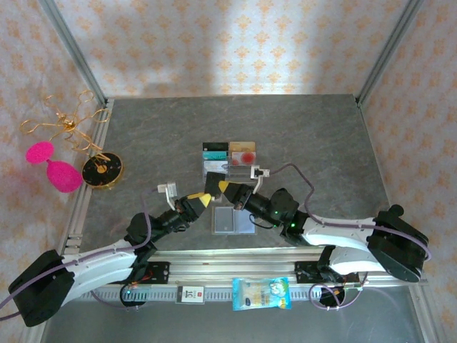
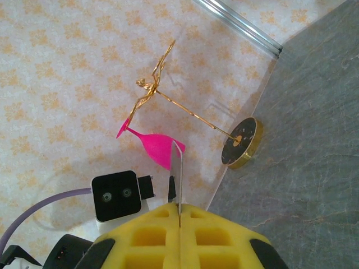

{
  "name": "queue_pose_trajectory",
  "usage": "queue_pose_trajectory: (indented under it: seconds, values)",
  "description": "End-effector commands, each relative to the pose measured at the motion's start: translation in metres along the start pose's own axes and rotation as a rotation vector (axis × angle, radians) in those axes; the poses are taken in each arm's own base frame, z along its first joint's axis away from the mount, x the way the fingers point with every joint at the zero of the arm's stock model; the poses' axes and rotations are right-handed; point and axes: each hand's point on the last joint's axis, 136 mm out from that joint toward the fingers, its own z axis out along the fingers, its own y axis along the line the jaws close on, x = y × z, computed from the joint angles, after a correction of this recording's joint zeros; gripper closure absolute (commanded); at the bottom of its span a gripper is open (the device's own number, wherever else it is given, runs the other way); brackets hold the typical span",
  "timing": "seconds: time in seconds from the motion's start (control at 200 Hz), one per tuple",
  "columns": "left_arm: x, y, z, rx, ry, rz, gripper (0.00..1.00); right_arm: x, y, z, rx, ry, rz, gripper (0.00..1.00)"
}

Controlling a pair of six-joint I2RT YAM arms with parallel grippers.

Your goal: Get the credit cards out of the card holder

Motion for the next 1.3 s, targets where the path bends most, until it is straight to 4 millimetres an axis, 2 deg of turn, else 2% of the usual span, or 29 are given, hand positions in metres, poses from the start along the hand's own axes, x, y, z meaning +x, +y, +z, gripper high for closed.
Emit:
queue_pose_trajectory:
  seconds: [0.0, 0.07, 0.095, 0.15, 0.185, 0.25, 0.345, 0.405, 0.466, 0.556, 0.611, 0.791, 0.871, 1.056, 1.136, 1.291]
  values:
    - [-0.012, -0.009, 0.002, 0.031, -0.038, 0.032, 0.89, 0.003, 0.003, 0.003, -0.003, 0.012, -0.006, 1.0]
    - [-0.012, -0.005, 0.004, 0.008, -0.031, 0.038, 1.0, 0.005, -0.001, 0.002, 0.024, 0.027, -0.02, 1.0]
    - [-0.012, -0.003, 0.005, -0.003, -0.026, 0.039, 1.0, 0.005, -0.001, 0.001, 0.032, 0.031, -0.027, 1.0]
    - [-0.013, -0.002, 0.006, -0.008, -0.014, 0.048, 1.0, 0.006, -0.012, 0.0, 0.096, 0.051, -0.056, 0.83]
    - [-0.013, -0.001, 0.007, -0.018, -0.003, 0.052, 1.0, -0.002, -0.01, -0.005, 0.117, 0.048, -0.076, 0.73]
    - [-0.012, 0.001, 0.012, -0.045, 0.035, 0.086, 1.0, -0.015, -0.018, -0.017, 0.154, 0.045, -0.094, 0.65]
    - [-0.011, 0.003, 0.022, -0.105, 0.104, 0.167, 1.0, -0.039, -0.035, -0.041, 0.215, 0.0, -0.091, 0.63]
    - [-0.012, 0.012, 0.028, -0.194, 0.164, 0.233, 1.0, -0.051, -0.045, -0.054, 0.254, -0.023, -0.087, 0.63]
    - [-0.017, 0.022, 0.033, -0.3, 0.229, 0.327, 1.0, -0.057, -0.054, -0.063, 0.285, -0.022, -0.078, 0.64]
    - [-0.031, 0.023, 0.042, -0.367, 0.29, 0.485, 1.0, -0.058, -0.067, -0.069, 0.308, -0.002, -0.058, 0.64]
    - [-0.048, 0.019, 0.049, -0.39, 0.302, 0.589, 1.0, -0.06, -0.076, -0.072, 0.33, 0.002, -0.049, 0.65]
    - [-0.108, 0.027, 0.068, -0.405, 0.435, 0.834, 1.0, -0.074, -0.091, -0.077, 0.333, -0.011, -0.008, 0.66]
    - [-0.107, 0.031, 0.073, -0.313, 0.566, 0.943, 1.0, -0.078, -0.097, -0.077, 0.343, -0.009, 0.002, 0.67]
    - [-0.126, 0.046, 0.086, -0.23, 0.706, 1.039, 1.0, -0.087, -0.115, -0.084, 0.377, -0.021, 0.034, 0.68]
    - [-0.123, 0.054, 0.088, -0.184, 0.759, 1.051, 1.0, -0.093, -0.124, -0.087, 0.404, -0.025, 0.043, 0.68]
    - [-0.107, 0.084, 0.086, -0.144, 0.884, 1.072, 1.0, -0.104, -0.14, -0.091, 0.449, -0.036, 0.065, 0.68]
